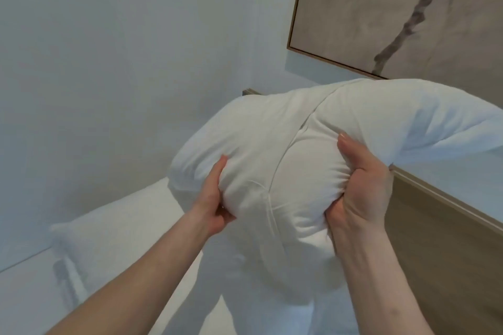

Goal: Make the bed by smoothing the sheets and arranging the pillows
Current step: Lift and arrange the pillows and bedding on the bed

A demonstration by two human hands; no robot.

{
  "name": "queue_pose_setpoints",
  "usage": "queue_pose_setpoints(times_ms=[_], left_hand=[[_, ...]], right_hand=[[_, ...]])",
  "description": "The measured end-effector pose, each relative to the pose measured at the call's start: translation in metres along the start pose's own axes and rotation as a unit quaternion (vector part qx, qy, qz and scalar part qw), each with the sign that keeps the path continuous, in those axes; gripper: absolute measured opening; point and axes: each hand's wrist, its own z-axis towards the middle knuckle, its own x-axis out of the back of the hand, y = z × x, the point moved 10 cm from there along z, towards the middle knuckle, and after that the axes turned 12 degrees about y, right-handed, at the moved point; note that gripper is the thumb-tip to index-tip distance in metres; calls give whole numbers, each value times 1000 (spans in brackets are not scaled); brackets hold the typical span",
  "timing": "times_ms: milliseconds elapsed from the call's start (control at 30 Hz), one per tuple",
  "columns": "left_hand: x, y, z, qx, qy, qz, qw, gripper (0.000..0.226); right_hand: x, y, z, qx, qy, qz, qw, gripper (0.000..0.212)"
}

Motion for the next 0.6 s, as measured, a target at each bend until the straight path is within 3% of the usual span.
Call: queue_pose_setpoints(times_ms=[100,200,267,400,500,533,600], left_hand=[[41,56,-4,-108,39,4,993,56],[100,109,-25,-197,72,-7,978,73],[141,132,-47,-266,116,6,957,70],[234,109,-59,-286,224,38,931,65],[317,51,-54,-219,318,111,916,54],[340,33,-54,-196,341,146,908,50],[369,15,-55,-177,361,209,891,56]], right_hand=[[8,9,-37,-24,-15,-12,1000,49],[15,22,-70,-36,-34,-29,998,42],[27,46,-90,-57,-34,-47,997,42],[90,129,-126,-107,-4,-159,981,34],[153,195,-156,-156,-21,-358,920,28],[169,209,-167,-169,-45,-421,890,34],[194,226,-184,-190,-124,-526,819,70]])
